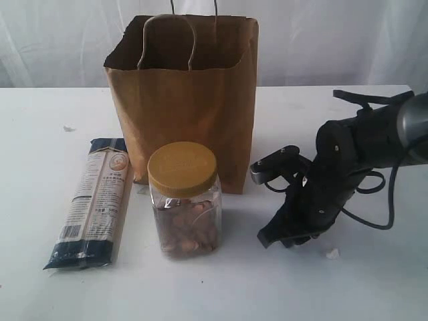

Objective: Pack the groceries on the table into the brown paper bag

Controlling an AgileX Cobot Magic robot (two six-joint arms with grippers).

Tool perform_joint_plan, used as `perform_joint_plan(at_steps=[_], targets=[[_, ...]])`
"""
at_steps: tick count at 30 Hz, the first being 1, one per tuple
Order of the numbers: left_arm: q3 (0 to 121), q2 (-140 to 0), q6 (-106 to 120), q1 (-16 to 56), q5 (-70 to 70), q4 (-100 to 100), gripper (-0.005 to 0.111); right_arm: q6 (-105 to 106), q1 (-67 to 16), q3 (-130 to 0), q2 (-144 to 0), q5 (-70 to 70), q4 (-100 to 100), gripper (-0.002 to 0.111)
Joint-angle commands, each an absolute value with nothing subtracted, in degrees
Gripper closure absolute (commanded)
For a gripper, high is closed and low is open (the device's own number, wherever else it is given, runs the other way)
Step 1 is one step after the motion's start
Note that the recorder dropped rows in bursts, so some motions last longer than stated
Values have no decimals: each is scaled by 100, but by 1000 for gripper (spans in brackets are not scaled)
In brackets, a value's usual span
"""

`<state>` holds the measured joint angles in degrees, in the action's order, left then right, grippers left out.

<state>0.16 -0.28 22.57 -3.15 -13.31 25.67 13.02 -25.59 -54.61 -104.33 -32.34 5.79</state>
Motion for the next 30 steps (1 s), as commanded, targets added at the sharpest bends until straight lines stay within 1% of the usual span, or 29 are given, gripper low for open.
perform_joint_plan(at_steps=[1,15,17,20,23,30], targets=[[0,0,2228,-334,-1345,2607,107,1337,-2523,-5424,-10409,-3221,683,77],[0,0,2228,-334,-1345,2607,107,1337,-2523,-5424,-10409,-3377,707,78],[0,0,2228,-334,-1345,2607,107,1337,-2523,-5424,-10409,-3469,707,84],[0,0,2228,-334,-1345,2607,107,1337,-2523,-5424,-10409,-3508,707,98],[0,0,2228,-334,-1345,2607,107,1337,-2534,-5511,-10409,-3627,707,108],[0,0,2228,-334,-1345,2607,107,1337,-2534,-6111,-10304,-4476,1306,108]])
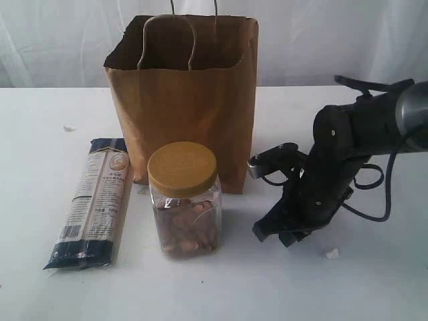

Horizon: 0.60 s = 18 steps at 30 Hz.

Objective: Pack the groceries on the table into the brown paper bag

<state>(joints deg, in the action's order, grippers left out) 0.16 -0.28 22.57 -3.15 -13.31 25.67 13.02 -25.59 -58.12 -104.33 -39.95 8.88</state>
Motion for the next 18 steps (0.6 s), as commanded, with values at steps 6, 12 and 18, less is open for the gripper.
perform_joint_plan(at_steps=[6,12,18], targets=[[0,0,2228,-334,-1345,2607,107,1656,-2534,-6347,-9927,-5022,2361,108],[0,0,2228,-334,-1345,2607,107,2467,-2649,-6271,-9241,-5279,3069,108],[0,0,2228,-334,-1345,2607,107,2514,-3068,-5249,-8399,-4891,3699,108]])
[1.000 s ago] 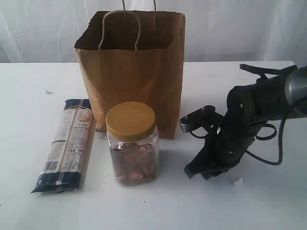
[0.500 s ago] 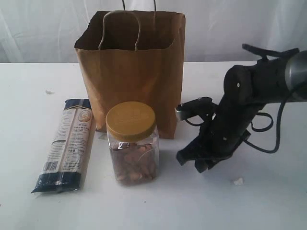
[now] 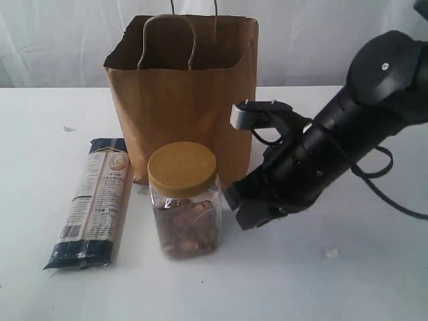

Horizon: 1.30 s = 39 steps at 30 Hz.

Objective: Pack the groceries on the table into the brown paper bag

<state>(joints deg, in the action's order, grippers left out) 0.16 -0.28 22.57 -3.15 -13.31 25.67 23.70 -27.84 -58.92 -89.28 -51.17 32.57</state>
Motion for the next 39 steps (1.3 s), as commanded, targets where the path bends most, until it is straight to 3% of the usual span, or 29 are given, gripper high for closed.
perform_joint_plan(at_steps=[1,10,17,23,31,39], targets=[[0,0,2228,-334,-1345,2607,107,2558,-3144,-5099,-8272,-4814,3756,108],[0,0,2228,-334,-1345,2607,107,2548,-3537,-4861,-6733,-4423,4216,108],[0,0,2228,-334,-1345,2607,107,2706,-3537,-6043,-6054,-2168,4463,108],[0,0,2228,-334,-1345,2607,107,3596,-3537,-7451,-6938,-1621,4407,108],[0,0,2228,-334,-1345,2607,107,3596,-3537,-7456,-8524,-770,3984,108],[0,0,2228,-334,-1345,2607,107,3596,-3537,-7456,-8781,-672,3973,108]])
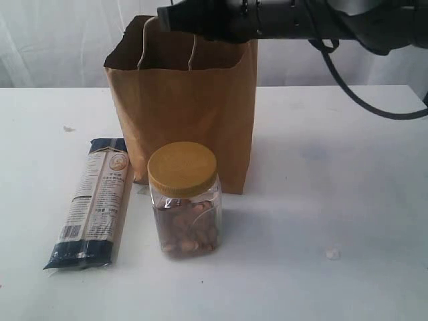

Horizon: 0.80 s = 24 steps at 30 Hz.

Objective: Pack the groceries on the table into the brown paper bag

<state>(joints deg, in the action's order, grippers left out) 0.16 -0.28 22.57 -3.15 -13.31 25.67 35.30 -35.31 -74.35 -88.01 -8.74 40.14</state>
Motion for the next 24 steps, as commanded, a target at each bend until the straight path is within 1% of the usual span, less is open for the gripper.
perform_joint_plan(at_steps=[1,2,4,5,8,11,17,24], targets=[[0,0,2228,-334,-1345,2607,107,3596,-3537,-7456,-8781,-608,3928,108],[0,0,2228,-334,-1345,2607,107,3596,-3537,-7456,-8781,-571,3856,108],[0,0,2228,-334,-1345,2607,107,3596,-3537,-7456,-8808,-546,3741,102],[0,0,2228,-334,-1345,2607,107,3596,-3537,-7456,-8820,-557,3730,95],[0,0,2228,-334,-1345,2607,107,3596,-3537,-7456,-8820,-547,3730,86],[0,0,2228,-334,-1345,2607,107,3596,-3537,-7456,-8820,-559,3730,80],[0,0,2228,-334,-1345,2607,107,3596,-3537,-7456,-8820,-819,3730,80],[0,0,2228,-334,-1345,2607,107,3596,-3537,-7456,-8809,-1473,3565,80]])
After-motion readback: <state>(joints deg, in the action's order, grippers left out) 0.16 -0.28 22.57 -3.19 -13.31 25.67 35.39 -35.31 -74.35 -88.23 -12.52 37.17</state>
